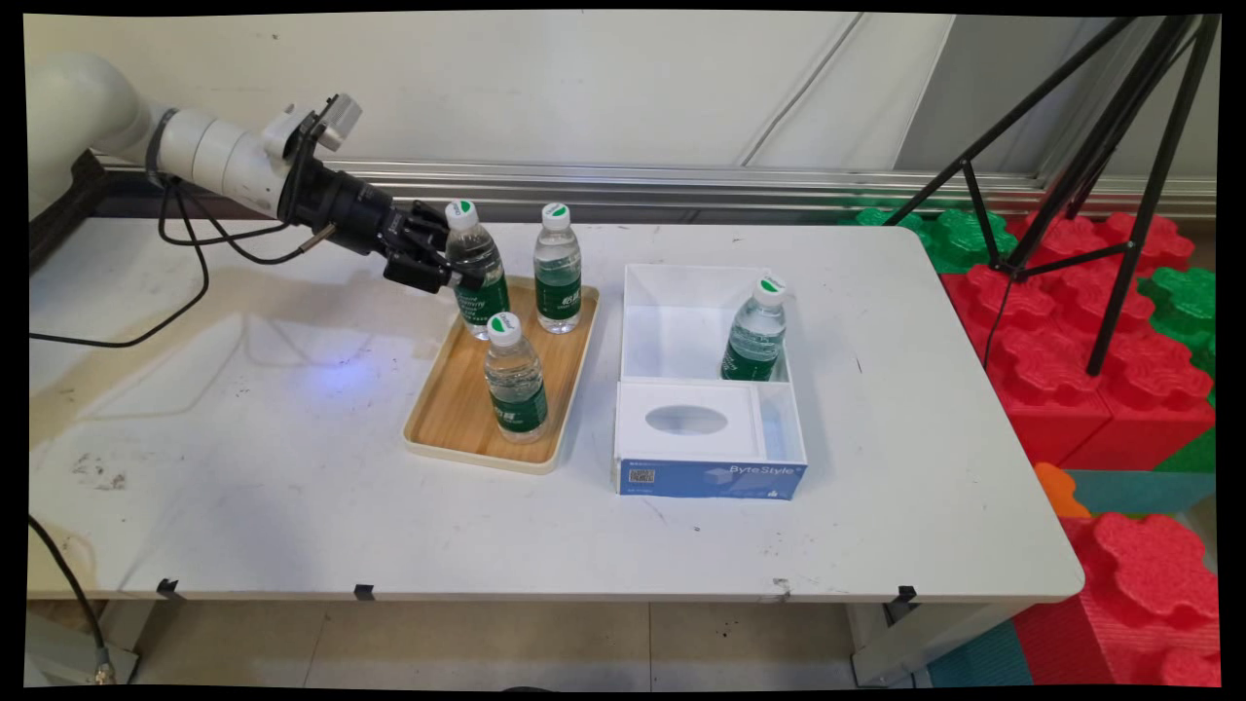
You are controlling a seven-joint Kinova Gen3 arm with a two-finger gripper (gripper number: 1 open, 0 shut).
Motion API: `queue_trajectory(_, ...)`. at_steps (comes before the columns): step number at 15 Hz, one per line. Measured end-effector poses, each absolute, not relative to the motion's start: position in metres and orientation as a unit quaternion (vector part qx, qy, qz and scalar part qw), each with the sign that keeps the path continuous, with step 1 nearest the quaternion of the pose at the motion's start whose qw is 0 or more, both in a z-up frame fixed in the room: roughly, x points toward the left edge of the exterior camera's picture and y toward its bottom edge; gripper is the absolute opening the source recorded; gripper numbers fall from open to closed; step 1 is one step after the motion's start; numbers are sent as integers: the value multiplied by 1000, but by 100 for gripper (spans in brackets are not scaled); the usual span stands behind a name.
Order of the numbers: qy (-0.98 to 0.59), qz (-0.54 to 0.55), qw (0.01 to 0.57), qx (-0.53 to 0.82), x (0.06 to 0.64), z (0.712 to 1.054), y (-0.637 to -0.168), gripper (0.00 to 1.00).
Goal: Place the picked object on the tray
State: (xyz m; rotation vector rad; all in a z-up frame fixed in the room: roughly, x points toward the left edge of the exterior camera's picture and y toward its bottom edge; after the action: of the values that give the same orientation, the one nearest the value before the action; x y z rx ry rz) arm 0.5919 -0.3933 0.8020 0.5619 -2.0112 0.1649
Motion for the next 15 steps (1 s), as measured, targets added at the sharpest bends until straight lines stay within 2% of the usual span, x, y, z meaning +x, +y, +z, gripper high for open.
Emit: queue_trajectory(15, -835, 95, 486, 239, 604, 777, -420, 0)
